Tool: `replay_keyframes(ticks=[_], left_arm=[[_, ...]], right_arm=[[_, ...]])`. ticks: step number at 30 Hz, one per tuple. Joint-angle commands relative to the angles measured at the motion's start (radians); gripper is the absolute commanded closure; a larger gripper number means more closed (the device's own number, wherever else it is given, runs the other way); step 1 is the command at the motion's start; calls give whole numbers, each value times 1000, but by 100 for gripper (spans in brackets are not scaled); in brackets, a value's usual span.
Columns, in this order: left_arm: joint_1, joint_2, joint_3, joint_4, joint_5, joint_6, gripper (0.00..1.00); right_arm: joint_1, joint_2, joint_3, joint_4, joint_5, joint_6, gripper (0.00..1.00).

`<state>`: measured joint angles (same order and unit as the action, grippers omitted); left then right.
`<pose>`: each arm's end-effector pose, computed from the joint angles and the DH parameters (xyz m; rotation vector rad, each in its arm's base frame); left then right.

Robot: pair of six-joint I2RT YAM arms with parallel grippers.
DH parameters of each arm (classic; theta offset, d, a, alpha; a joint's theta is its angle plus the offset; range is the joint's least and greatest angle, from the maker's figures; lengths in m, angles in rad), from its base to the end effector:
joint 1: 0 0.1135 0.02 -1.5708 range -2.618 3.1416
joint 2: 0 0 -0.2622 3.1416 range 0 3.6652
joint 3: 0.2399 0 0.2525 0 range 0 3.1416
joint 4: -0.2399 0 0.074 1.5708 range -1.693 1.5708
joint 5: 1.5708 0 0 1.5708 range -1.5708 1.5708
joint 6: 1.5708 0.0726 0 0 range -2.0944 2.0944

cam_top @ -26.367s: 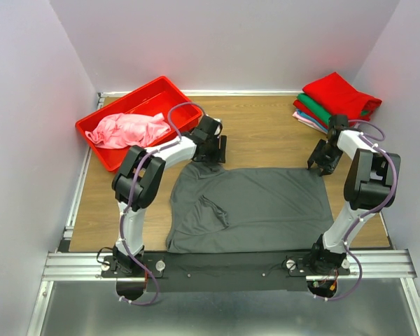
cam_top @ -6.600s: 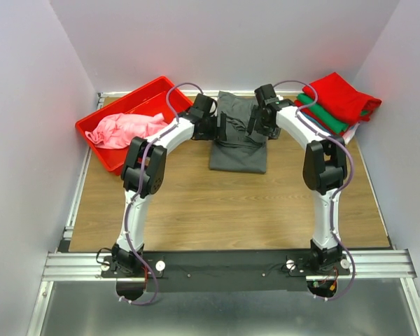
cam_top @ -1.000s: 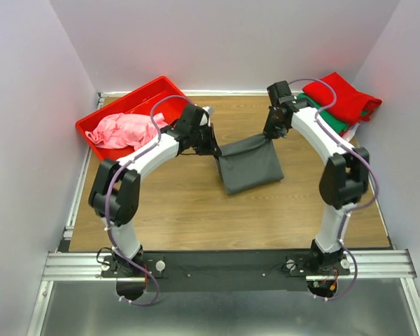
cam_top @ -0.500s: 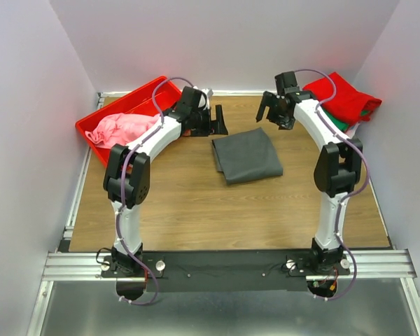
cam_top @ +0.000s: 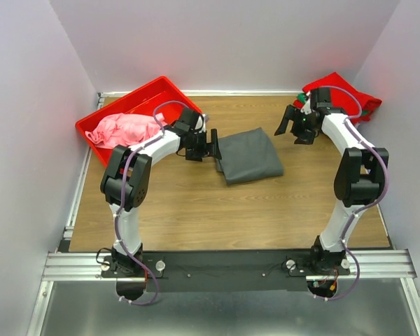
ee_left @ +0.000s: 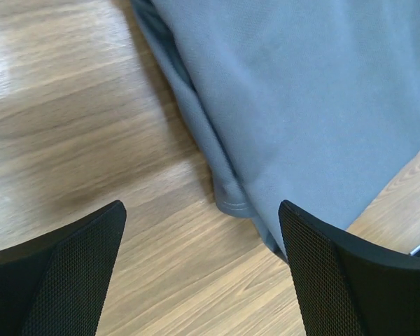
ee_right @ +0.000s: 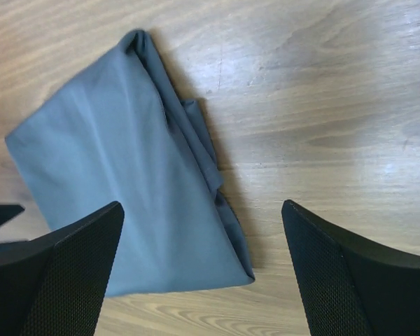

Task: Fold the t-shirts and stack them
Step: Fold the tshirt, then neatly place the folded tshirt to the corner

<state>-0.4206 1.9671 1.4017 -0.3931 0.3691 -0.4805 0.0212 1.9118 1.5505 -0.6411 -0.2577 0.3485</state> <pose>0.3927 -0.2043 0.1587 0.0765 2.6370 -0.8051 0.4355 0.0277 0.2085 0.3254 2.5723 0.4691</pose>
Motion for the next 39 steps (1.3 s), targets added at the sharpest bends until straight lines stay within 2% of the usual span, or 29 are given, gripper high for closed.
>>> replay_keyframes(ticks=[1, 10, 16, 25, 33, 39], left_arm=[[-9, -47, -7, 48, 40, -18, 5], [-40, -30, -32, 63, 44, -35, 15], [-64, -7, -35, 66, 37, -46, 17], [-79, 47, -14, 86, 31, -67, 33], [-81, 84, -12, 85, 10, -72, 37], [-90, 101, -3, 91, 11, -72, 50]], right_arm=[[-17, -5, -39, 49, -161, -108, 0], [-41, 33, -98, 78, -282, -186, 1], [-46, 67, -115, 92, -325, -212, 2], [-46, 134, -110, 115, -371, -236, 2], [-46, 176, -104, 133, -391, -240, 2], [-46, 205, -113, 155, -413, -229, 2]])
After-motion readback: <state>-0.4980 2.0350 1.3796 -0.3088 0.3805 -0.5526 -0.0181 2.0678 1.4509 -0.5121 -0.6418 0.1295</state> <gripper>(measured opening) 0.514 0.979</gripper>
